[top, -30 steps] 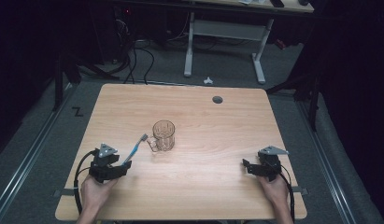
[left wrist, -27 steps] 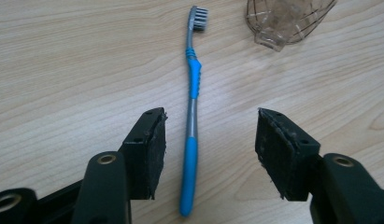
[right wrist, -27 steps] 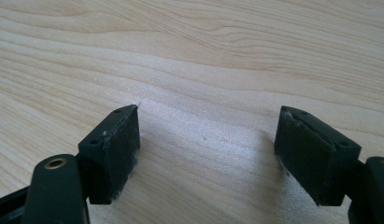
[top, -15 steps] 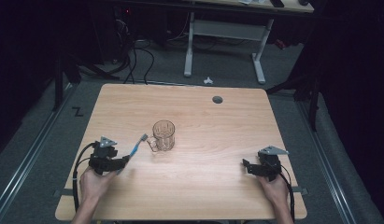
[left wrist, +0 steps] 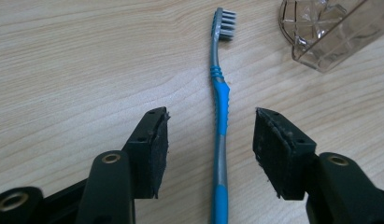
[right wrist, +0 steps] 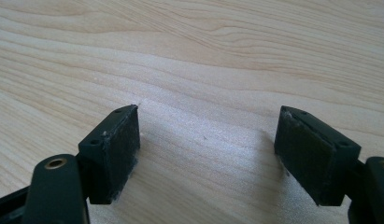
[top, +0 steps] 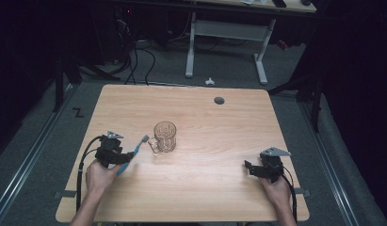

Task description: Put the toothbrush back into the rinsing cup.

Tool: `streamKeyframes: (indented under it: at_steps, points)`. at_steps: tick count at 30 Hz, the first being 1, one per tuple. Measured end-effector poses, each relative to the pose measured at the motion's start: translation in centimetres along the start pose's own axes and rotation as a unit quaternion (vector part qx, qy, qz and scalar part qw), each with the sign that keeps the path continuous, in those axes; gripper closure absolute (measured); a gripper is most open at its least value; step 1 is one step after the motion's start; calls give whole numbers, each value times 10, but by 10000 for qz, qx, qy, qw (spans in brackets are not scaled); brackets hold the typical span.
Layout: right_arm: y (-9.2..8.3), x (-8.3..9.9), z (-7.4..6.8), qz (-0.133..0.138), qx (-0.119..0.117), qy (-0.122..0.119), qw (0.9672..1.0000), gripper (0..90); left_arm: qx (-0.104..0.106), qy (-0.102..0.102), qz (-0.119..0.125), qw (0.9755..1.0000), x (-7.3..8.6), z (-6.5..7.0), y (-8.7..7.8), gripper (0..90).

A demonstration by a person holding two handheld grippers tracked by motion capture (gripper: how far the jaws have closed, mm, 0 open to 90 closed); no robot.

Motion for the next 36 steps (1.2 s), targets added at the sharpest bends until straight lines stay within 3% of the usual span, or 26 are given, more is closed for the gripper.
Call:
streamKeyframes:
  at_steps: [5, 8, 11, 16, 23, 30, 36]
  points:
    - [0, 0, 0, 4, -8, -17, 10000, 225, 4, -3, -97, 10000, -9, 1, 5, 471]
    - [0, 0, 0, 1, -12, -7, 10000, 225, -54, 113, -167, 9998, -14, 3, 8, 489]
    - [0, 0, 0, 3, -7, -16, 10000, 225, 17, 33, -109, 9999, -19, 1, 11, 539]
    - [0, 0, 0, 4, -7, -14, 10000, 225, 59, -55, -185, 9998, -20, -1, 17, 586]
    - [0, 0, 0, 3, -6, -14, 10000, 225, -4, 34, -418, 9991, -22, -2, 23, 610]
    - [0, 0, 0, 4, -5, -15, 10000, 225, -9, 111, -466, 9988, -31, 4, 26, 630]
    - [0, 0, 0, 4, -8, -11, 10000, 225, -10, 59, -600, 9982, -32, 3, 33, 668]
Point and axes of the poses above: each handheld gripper's, and its own axes: y roughly forward along the jaws, x roughly out of its underside, z roughly to its right, the point moved 2 cm from there along y, roughly forward along the jaws, and after that the axes turned 13 degrees about -z, right-handed, at the moved point
